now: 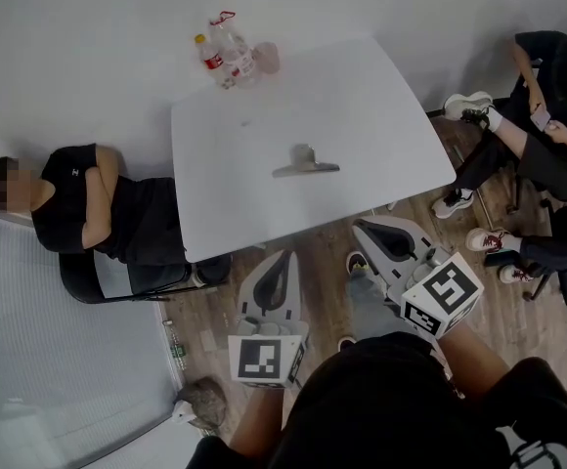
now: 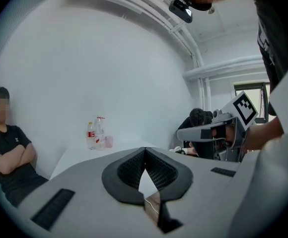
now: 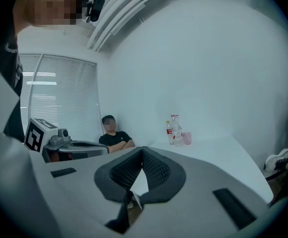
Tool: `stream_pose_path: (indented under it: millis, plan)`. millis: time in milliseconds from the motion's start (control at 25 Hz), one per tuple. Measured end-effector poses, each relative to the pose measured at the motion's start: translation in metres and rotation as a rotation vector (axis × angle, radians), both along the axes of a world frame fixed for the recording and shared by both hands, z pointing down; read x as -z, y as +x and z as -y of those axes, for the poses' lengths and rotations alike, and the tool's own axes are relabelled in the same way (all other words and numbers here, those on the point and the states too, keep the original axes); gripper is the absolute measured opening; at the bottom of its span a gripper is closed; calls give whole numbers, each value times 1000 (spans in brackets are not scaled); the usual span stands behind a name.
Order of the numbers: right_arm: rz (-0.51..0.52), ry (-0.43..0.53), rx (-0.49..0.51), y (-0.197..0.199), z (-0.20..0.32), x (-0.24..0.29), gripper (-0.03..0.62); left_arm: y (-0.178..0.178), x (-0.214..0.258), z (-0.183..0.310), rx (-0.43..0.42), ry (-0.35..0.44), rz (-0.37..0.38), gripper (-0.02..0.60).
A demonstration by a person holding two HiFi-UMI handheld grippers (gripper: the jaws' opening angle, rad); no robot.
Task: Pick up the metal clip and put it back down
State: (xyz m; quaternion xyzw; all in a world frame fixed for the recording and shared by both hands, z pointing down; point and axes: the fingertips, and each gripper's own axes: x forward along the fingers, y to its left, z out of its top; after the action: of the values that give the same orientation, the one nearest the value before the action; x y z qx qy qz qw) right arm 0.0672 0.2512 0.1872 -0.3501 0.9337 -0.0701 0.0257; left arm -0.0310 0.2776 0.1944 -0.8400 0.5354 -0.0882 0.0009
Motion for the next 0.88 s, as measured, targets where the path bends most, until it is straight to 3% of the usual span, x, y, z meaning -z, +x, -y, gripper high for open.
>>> stream_pose_path:
  millis: [880]
  plan:
    - [-14, -20, 38, 23, 157, 17, 18, 14, 27, 152, 48, -32, 51, 21]
